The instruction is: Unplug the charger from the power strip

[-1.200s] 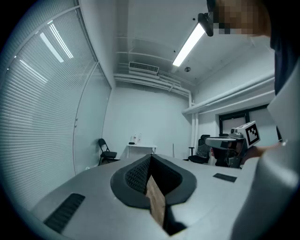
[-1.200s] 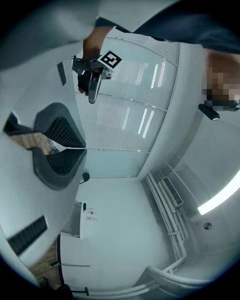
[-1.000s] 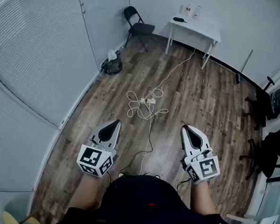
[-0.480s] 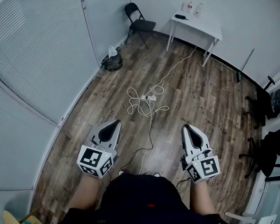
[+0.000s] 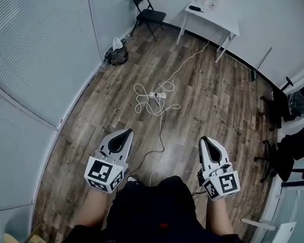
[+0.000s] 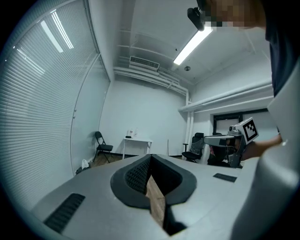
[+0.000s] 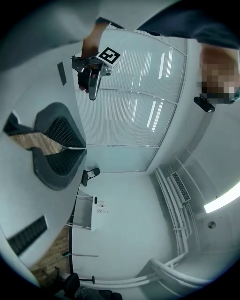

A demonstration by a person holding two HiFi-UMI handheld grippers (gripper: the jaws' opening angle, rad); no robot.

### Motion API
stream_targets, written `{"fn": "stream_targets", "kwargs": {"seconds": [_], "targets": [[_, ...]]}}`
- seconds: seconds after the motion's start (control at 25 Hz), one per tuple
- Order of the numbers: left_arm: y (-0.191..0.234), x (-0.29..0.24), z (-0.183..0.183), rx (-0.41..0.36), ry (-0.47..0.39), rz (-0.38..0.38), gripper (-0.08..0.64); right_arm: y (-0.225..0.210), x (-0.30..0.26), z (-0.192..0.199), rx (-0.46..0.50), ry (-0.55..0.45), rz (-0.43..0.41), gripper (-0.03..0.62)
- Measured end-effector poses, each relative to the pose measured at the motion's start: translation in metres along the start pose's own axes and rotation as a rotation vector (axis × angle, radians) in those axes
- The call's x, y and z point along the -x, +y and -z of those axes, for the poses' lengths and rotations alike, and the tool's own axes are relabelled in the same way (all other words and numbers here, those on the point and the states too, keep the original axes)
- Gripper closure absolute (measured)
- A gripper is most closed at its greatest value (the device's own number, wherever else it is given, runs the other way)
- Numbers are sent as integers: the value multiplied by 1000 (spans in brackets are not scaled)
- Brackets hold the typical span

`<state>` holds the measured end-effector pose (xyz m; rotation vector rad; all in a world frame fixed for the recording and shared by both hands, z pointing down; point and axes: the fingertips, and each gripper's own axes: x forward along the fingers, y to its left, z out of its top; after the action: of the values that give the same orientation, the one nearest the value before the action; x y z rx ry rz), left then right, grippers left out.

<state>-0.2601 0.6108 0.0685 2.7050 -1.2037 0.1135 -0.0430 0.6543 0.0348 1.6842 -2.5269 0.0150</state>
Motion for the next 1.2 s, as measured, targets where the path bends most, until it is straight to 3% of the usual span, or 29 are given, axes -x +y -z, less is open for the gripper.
{"fn": "stream_targets", "kwargs": {"seconds": [0.16,0.32,0.56,0.88,1.04,1.2], "targets": [[14,7,13,25,11,40,541,28,-7,8,91,37,16,561],[20,2,14,40,29,63,541,34,-17,9,70,59,-1,561],[38,-28,14,40,48,52,541,9,-43,5,70,25,28,561],[37,-111,-4,0,51,37,541,-77,-83,7,44,-28,25,561],[26,-171,-17,-16,54,19,541,-140,-102,12,10,-43,18,561],[10,-228,-32,-20,62,-4,541,-200,-117,11,-22,-55,-34,561]]}}
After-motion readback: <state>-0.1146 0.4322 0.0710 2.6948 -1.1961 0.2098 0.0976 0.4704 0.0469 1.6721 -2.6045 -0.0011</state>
